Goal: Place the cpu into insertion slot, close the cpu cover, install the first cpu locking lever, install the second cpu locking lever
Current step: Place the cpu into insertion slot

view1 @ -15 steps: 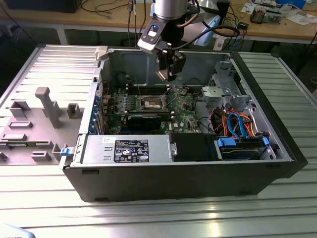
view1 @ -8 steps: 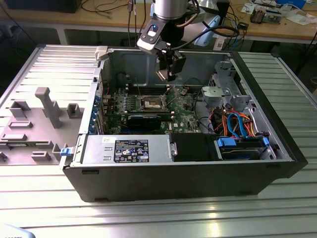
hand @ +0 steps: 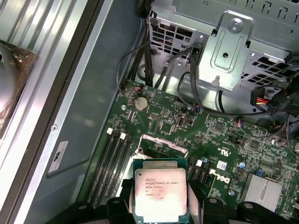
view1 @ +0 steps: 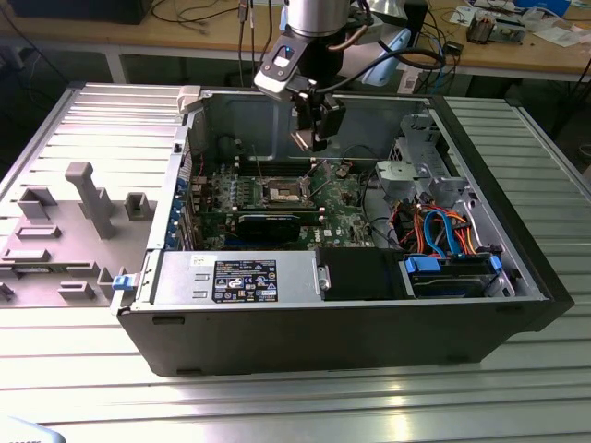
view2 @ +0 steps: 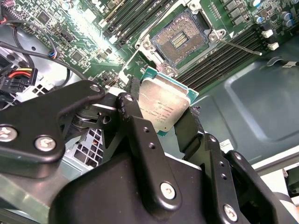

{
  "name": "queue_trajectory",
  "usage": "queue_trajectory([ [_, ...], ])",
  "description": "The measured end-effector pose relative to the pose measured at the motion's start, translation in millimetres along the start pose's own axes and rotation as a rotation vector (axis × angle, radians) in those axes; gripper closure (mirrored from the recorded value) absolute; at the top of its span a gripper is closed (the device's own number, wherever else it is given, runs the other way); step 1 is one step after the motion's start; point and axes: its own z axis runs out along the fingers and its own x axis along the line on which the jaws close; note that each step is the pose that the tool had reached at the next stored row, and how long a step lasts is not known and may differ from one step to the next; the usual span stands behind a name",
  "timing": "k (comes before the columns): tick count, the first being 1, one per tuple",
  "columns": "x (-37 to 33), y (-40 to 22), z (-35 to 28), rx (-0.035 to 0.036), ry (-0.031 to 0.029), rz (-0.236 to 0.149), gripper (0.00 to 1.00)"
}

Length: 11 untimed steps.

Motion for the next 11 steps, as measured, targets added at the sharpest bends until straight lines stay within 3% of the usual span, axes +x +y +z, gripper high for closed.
queue_trajectory([
  [11, 0.0, 0.0, 0.0, -0.0006, -0.0029, 0.033, 0.45],
])
